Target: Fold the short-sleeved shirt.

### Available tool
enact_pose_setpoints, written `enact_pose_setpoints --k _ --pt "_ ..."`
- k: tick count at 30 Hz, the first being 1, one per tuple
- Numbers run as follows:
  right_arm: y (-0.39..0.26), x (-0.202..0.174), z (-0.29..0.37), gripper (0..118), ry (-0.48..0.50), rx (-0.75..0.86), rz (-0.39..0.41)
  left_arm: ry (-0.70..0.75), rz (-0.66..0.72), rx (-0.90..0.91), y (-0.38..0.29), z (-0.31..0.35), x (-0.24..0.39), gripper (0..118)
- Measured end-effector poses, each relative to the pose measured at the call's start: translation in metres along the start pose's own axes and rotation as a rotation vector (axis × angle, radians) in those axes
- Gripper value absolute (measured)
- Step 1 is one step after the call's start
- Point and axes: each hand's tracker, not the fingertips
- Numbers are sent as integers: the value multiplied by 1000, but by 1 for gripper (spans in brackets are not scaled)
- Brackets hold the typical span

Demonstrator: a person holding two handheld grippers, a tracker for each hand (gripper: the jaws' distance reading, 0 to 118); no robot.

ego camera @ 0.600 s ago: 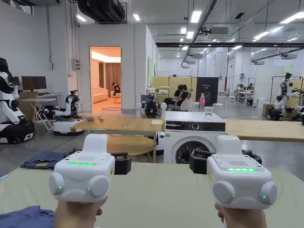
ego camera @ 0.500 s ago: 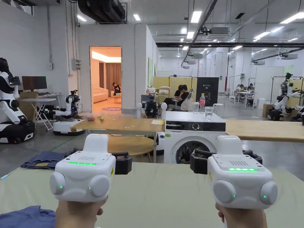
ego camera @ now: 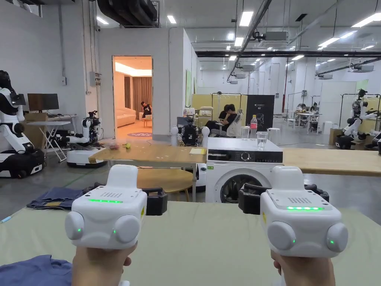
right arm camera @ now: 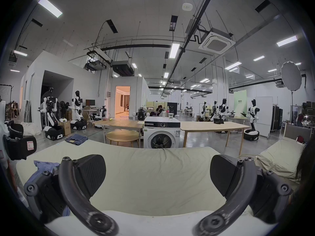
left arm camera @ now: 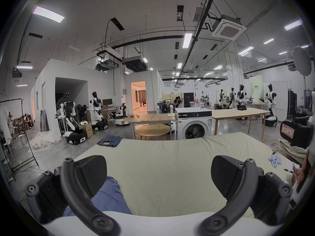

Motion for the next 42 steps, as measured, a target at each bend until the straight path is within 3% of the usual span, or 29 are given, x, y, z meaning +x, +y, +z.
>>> enact_pose_setpoints --k 42 --pt "-2 -4 -1 118 3 1 15 -10 2 10 0 1 0 118"
